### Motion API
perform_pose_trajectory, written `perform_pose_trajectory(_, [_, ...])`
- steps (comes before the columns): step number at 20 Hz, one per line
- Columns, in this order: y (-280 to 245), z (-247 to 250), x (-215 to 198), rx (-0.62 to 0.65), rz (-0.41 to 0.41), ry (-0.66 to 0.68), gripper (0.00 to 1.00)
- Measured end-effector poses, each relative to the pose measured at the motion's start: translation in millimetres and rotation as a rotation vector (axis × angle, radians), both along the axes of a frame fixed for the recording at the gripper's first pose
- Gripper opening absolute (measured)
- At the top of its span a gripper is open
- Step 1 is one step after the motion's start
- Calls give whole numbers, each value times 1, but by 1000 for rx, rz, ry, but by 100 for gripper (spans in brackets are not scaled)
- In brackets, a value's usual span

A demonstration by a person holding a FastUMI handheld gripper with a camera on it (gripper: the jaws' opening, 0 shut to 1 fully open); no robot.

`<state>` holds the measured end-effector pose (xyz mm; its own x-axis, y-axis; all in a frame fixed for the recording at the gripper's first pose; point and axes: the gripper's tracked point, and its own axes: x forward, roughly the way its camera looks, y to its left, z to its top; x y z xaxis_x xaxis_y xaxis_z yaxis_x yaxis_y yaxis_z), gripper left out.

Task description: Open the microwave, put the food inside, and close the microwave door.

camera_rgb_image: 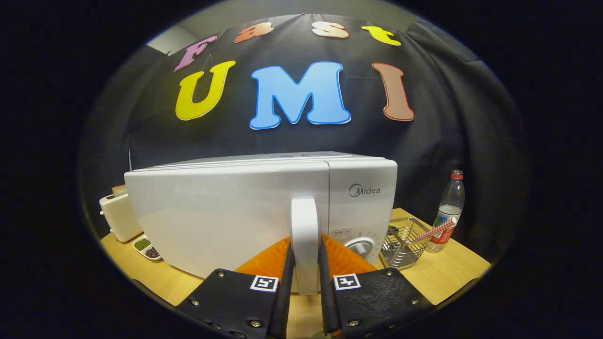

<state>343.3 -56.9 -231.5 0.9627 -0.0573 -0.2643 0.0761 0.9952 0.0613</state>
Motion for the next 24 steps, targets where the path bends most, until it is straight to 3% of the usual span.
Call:
perform_pose_trajectory(1, [1, 2, 0, -7, -4, -3, 19])
perform_pose_trajectory(2, [0, 1, -1, -19, -8, 1, 19])
perform_pose_trajectory(3, [0, 2, -2, -16, -10, 7, 12])
perform_pose_trajectory(6, [4, 3, -13, 12, -23, 0, 12])
perform_pose_trajectory(9, [15, 6, -53, -3, 7, 6, 12])
perform_pose_trajectory(18, [85, 19, -168, 61, 180, -41, 12])
perform_pose_trajectory(24, [136, 25, -213, 88, 216, -43, 12])
